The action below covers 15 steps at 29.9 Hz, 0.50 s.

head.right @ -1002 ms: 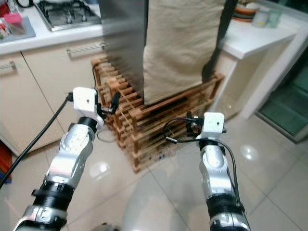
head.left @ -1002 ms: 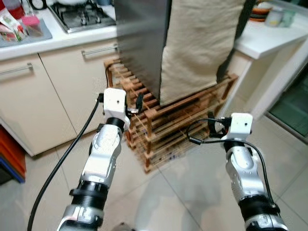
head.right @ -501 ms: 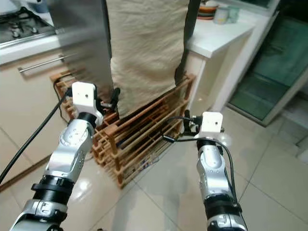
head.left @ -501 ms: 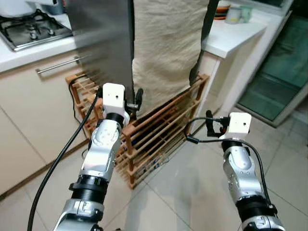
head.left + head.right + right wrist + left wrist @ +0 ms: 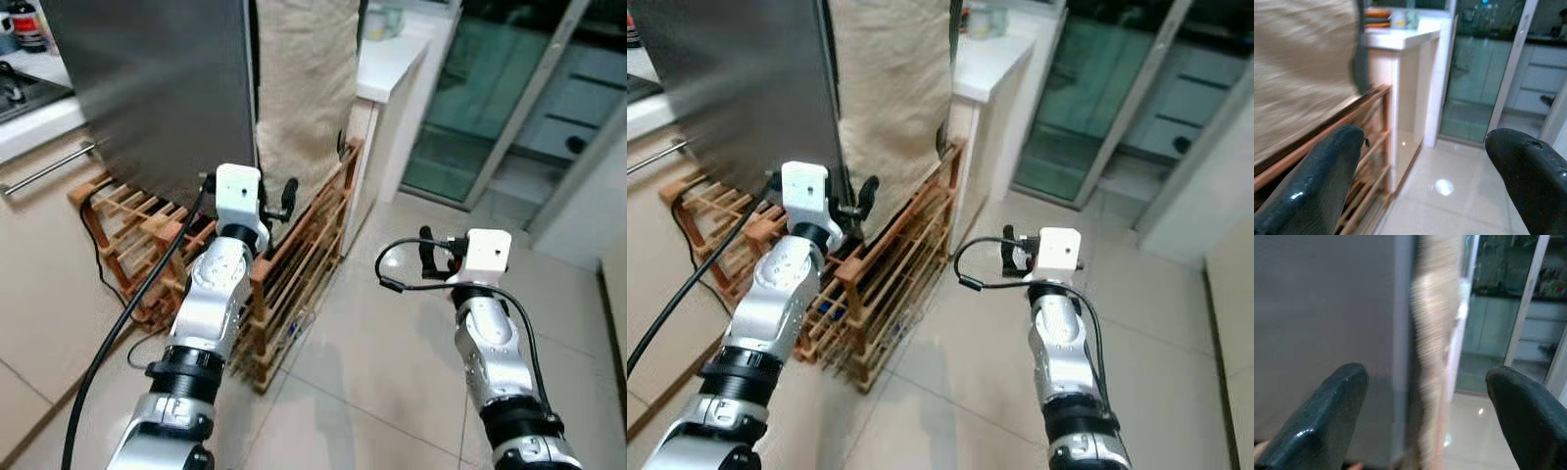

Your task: Restocking fridge

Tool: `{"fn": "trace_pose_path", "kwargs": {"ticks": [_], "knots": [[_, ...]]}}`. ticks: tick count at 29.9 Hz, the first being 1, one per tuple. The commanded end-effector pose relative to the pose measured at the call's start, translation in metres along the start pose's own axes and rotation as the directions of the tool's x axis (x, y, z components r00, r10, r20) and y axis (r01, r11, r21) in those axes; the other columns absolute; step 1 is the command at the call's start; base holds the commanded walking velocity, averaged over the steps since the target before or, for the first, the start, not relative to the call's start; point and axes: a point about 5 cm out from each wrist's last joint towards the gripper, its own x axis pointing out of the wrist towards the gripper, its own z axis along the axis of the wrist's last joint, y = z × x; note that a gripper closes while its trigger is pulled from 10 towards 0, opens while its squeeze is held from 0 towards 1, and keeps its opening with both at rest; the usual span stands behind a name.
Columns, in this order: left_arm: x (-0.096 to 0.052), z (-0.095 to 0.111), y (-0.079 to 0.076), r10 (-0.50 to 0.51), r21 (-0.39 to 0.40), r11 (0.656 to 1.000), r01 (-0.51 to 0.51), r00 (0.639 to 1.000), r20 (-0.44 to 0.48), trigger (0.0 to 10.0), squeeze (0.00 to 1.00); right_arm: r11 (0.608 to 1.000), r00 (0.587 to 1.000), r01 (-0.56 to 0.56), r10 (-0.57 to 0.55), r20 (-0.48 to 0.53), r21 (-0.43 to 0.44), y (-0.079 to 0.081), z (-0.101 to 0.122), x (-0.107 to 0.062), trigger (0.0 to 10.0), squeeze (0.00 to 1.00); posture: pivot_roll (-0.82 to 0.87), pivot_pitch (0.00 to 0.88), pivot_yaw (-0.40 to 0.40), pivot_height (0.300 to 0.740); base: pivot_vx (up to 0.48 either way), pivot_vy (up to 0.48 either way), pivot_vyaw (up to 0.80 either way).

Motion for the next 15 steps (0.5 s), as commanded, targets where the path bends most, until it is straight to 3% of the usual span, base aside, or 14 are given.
{"fn": "trace_pose_path", "kwargs": {"ticks": [1,8,15], "knots": [[-0.001,0.004,-0.003,-0.015,-0.002,1.000,0.015,1.000,0.025,10.0,0.00,1.000,0.999,0.011,-0.011,0.039,-0.001,-0.007,0.009,0.003,10.0,0.02,-0.03,0.000,-0.040,0.740,0.000,0.000,0.00],[-0.002,0.006,-0.009,-0.020,-0.026,0.999,0.021,0.999,0.040,10.0,0.00,1.000,0.999,-0.012,0.013,0.044,-0.010,-0.003,0.010,0.004,10.0,0.01,-0.02,0.000,-0.047,0.740,0.000,0.000,0.00],[0.000,0.019,-0.014,-0.029,-0.012,0.999,0.030,0.994,0.106,10.0,0.00,1.000,0.999,-0.016,0.017,0.046,-0.008,0.000,0.010,0.005,10.0,0.01,-0.01,0.000,-0.040,0.740,0.469,0.000,0.00]]}}
